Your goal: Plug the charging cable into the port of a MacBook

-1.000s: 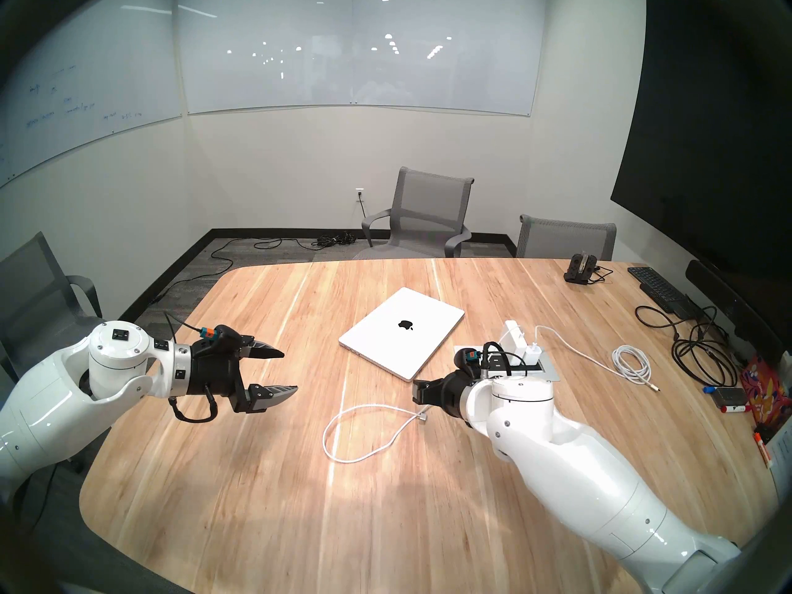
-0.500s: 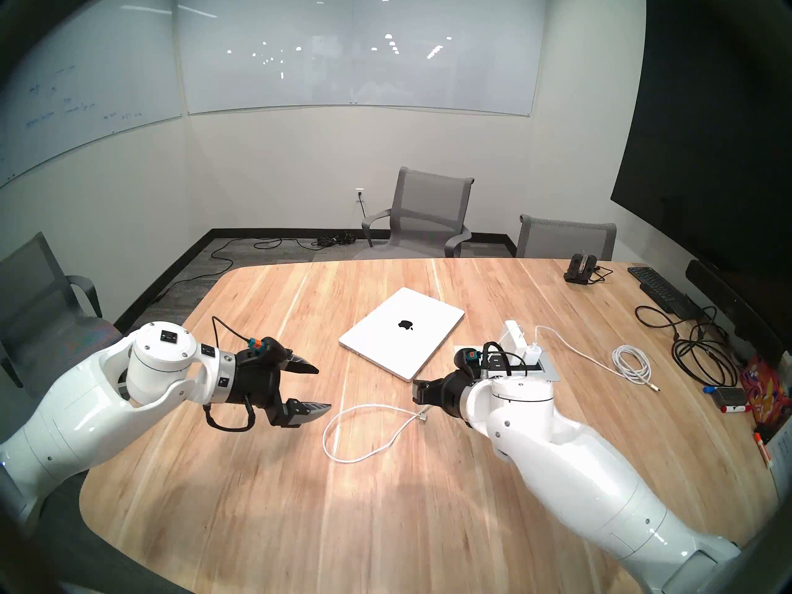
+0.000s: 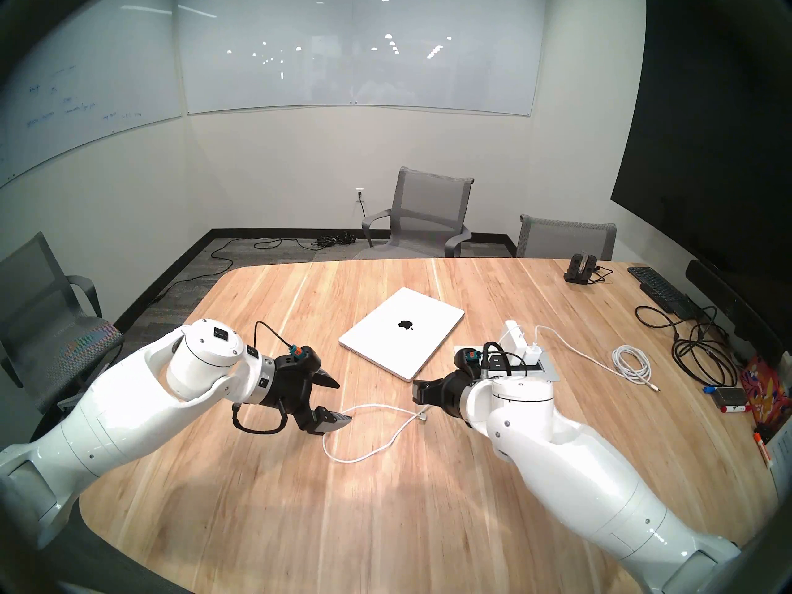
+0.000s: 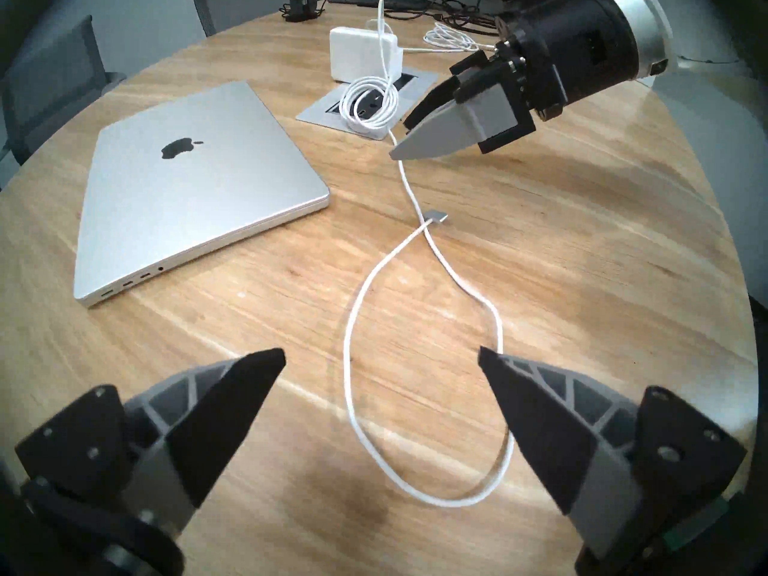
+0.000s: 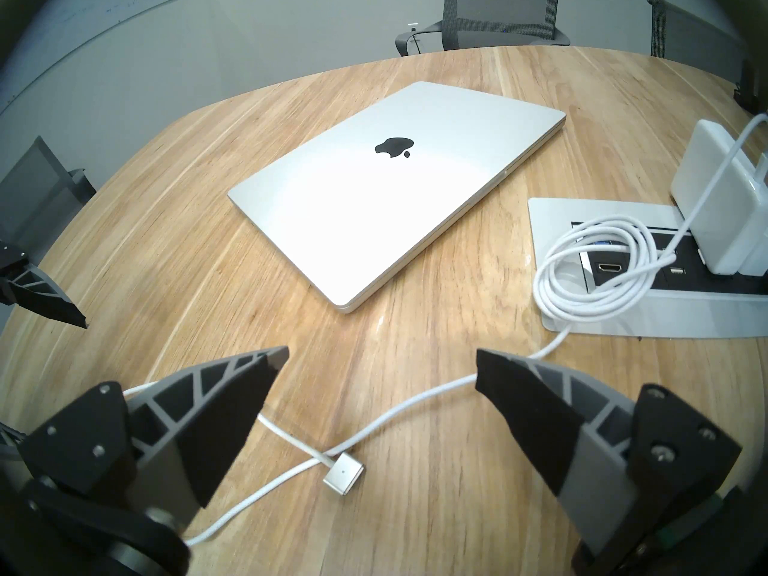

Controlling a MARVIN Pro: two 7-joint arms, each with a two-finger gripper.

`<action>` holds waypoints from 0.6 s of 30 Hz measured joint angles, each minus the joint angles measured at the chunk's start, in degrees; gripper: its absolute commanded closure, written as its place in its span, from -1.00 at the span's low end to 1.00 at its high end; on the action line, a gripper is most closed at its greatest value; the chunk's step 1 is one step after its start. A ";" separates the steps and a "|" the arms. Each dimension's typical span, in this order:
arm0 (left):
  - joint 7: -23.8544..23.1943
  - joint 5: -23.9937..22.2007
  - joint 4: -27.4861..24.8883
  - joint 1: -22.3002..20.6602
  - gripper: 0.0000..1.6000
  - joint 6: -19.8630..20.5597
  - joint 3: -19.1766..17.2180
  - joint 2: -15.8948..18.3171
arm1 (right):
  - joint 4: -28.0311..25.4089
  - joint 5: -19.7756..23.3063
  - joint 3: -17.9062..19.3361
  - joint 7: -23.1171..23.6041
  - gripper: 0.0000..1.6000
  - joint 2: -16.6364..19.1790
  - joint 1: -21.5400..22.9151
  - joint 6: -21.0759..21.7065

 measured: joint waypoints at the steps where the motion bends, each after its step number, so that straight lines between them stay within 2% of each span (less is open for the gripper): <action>1: -0.16 0.24 0.38 -0.42 -1.00 0.36 0.41 -0.40 | 0.00 0.00 0.00 0.00 -1.00 0.00 0.00 0.00; 18: -1.08 3.47 5.34 -4.48 -1.00 3.89 5.14 -4.85 | 0.00 0.00 0.00 0.00 -1.00 0.00 0.00 0.00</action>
